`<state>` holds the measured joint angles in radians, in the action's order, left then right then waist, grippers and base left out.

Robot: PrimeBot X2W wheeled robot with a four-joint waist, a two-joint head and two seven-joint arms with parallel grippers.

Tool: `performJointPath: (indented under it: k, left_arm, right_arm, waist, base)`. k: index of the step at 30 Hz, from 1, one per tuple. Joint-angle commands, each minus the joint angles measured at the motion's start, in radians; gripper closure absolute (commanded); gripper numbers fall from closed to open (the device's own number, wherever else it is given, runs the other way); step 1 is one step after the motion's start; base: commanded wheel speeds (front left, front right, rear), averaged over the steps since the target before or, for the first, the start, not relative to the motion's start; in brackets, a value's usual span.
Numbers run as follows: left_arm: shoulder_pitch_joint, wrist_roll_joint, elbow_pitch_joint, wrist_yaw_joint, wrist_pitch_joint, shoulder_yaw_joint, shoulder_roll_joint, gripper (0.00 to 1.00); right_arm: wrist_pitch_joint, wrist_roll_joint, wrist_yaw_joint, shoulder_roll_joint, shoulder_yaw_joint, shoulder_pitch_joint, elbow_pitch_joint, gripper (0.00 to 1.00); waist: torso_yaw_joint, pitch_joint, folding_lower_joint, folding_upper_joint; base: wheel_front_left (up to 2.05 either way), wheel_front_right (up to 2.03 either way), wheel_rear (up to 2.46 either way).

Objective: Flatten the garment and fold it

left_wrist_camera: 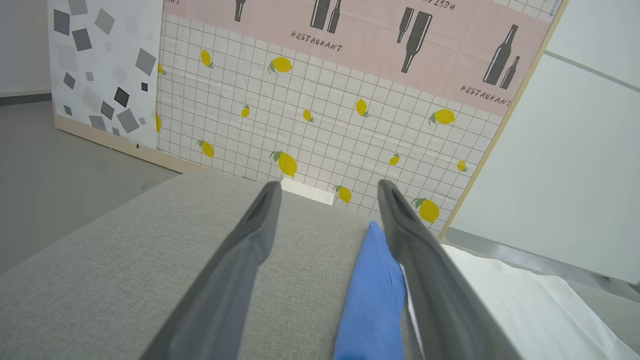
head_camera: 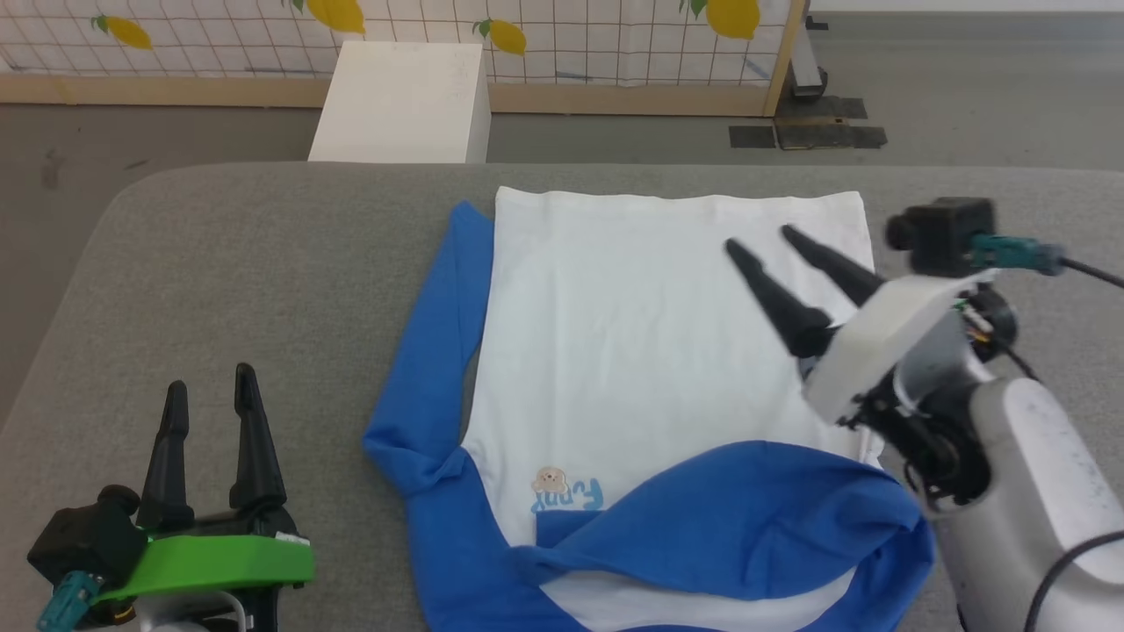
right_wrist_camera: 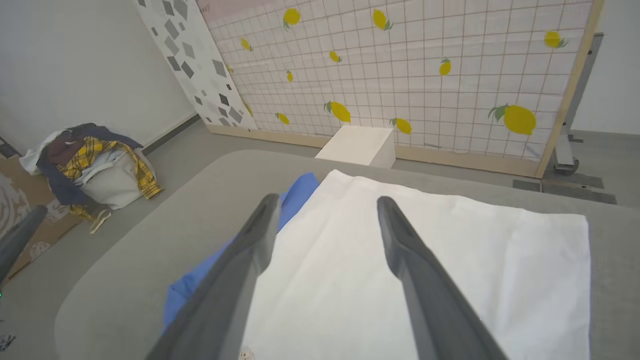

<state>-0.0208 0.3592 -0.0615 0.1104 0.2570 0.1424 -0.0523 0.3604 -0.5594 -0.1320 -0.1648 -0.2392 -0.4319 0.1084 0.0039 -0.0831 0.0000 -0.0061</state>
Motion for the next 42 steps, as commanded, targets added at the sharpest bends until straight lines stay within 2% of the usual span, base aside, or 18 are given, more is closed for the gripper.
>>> performJointPath:
  k: [1, 3, 4, 7, 11, 14, 19, 24, 33, 39, 40, 42]
  left_arm:
    - [-0.013, 0.004, 0.004, -0.008, 0.005, -0.003, 0.002, 0.0]
    - [-0.013, 0.007, 0.005, -0.01, 0.005, -0.009, 0.002, 0.0]
    - [-0.011, 0.007, 0.007, -0.011, 0.005, -0.014, 0.002, 0.0]
    - [-0.007, 0.008, 0.011, -0.012, 0.005, -0.02, 0.002, 0.0]
    - [0.011, 0.011, 0.024, -0.012, 0.002, -0.033, 0.002, 0.0]
    - [0.058, 0.018, 0.047, -0.016, -0.038, -0.049, 0.0, 0.0]
    - [0.246, 0.049, 0.112, -0.019, -0.146, -0.071, -0.016, 0.0]
    - [0.506, 0.077, 0.244, -0.011, -0.326, -0.101, -0.078, 0.0]
    - [0.92, 0.109, 0.485, -0.031, -0.791, -0.146, -0.209, 0.0]
    - [1.043, 0.102, 0.543, -0.074, -1.116, -0.194, -0.265, 0.0]
    - [1.061, 0.065, 0.502, -0.101, -1.226, -0.225, -0.314, 0.0]
    - [1.054, 0.046, 0.487, -0.11, -1.236, -0.232, -0.333, 0.0]
  right_arm:
    - [-0.021, 0.021, 0.001, 0.016, 0.058, 0.029, -0.004, 0.0]
    - [-0.04, 0.069, 0.001, 0.022, 0.154, 0.054, -0.01, 0.0]
    - [-0.052, 0.118, 0.001, 0.037, 0.269, 0.091, -0.019, 0.0]
    - [-0.053, 0.161, 0.001, 0.055, 0.367, 0.131, -0.031, 0.0]
    - [-0.04, 0.2, 0.001, 0.075, 0.444, 0.17, -0.056, 0.0]
    - [-0.031, 0.212, 0.001, 0.086, 0.478, 0.179, -0.081, 0.0]
    - [-0.018, 0.216, 0.001, 0.096, 0.508, 0.159, -0.125, 0.0]
    - [-0.013, 0.217, 0.001, 0.102, 0.498, 0.112, -0.158, 0.0]
    - [-0.036, 0.199, 0.001, 0.111, 0.45, 0.035, -0.17, 0.0]
    - [-0.07, 0.182, 0.001, 0.114, 0.431, 0.015, -0.145, 0.0]
    - [-0.09, 0.171, 0.001, 0.114, 0.412, 0.002, -0.117, 0.0]
    - [-0.096, 0.166, 0.001, 0.114, 0.406, -0.002, -0.109, 0.0]
  waist:
    - [-0.013, 0.007, 0.0, 0.0061]
    - [-0.019, 0.005, 0.0, 0.0061]
    - [-0.029, 0.0, 0.0, 0.0061]
    - [-0.037, -0.01, 0.0, 0.0061]
    - [-0.048, -0.035, 0.0, 0.0061]
    - [-0.052, -0.066, 0.0, 0.0061]
    - [-0.06, -0.144, 0.0, 0.0061]
    - [-0.09, -0.234, 0.0, 0.0061]
    - [-0.178, -0.394, 0.0, 0.0061]
    - [-0.221, -0.463, 0.0, 0.0061]
    - [-0.235, -0.501, 0.0, 0.0061]
    - [-0.238, -0.508, 0.0, 0.0061]
  base:
    - [0.0, 0.0, 0.0]
    - [0.0, 0.0, 0.0]
    - [0.0, 0.0, 0.0]
    - [0.0, 0.0, 0.0]
    - [0.0, 0.0, 0.0]
    - [0.0, 0.0, 0.0]
    - [0.0, 0.0, 0.0]
    - [0.0, 0.0, 0.0]
    - [0.0, 0.0, 0.0]
    - [0.0, 0.0, 0.0]
    - [0.0, 0.0, 0.0]
    - [0.0, 0.0, 0.0]
